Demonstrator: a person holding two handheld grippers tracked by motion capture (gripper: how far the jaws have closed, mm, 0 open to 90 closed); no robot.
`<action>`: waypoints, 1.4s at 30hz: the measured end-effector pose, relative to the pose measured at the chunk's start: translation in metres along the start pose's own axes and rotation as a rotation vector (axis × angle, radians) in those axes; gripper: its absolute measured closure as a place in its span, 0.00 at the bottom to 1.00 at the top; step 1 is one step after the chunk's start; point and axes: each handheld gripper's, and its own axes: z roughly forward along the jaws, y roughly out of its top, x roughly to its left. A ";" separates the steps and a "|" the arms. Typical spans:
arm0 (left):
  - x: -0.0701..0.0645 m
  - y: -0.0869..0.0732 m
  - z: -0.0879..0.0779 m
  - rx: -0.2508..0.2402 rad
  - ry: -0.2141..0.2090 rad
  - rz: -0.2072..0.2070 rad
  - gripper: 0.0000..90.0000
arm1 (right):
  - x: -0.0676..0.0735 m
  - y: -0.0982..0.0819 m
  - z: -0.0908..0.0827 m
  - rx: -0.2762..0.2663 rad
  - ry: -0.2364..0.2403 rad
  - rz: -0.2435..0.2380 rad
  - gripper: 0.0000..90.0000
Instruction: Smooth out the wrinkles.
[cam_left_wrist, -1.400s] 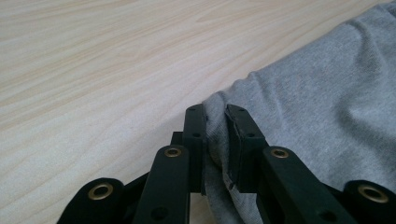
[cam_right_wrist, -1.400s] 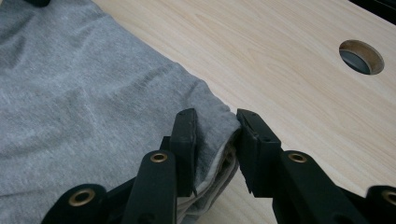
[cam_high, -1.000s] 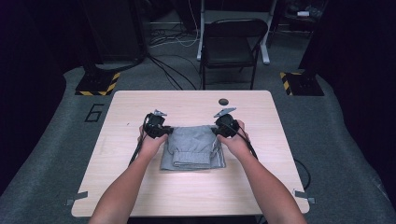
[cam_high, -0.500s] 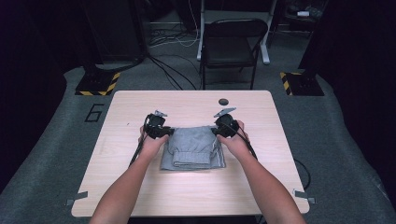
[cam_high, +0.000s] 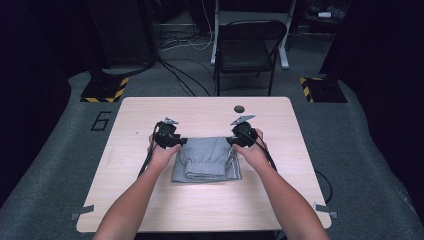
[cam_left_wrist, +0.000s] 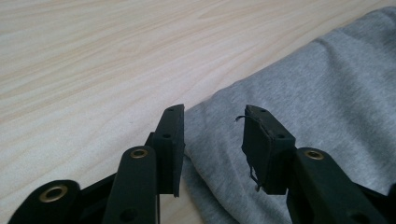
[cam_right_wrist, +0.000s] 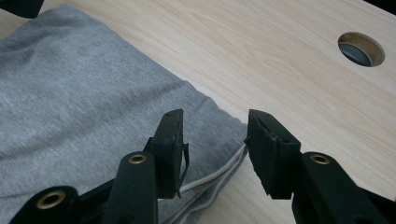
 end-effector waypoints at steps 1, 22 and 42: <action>0.000 0.000 -0.001 -0.002 -0.002 0.000 0.63 | 0.000 0.000 -0.001 0.004 0.000 -0.002 0.62; -0.011 0.005 -0.020 -0.044 -0.044 0.023 0.57 | 0.016 0.011 -0.020 -0.034 0.054 -0.048 0.56; -0.040 0.005 -0.056 -0.055 -0.113 0.076 0.53 | 0.043 0.009 -0.060 -0.068 0.132 -0.129 0.49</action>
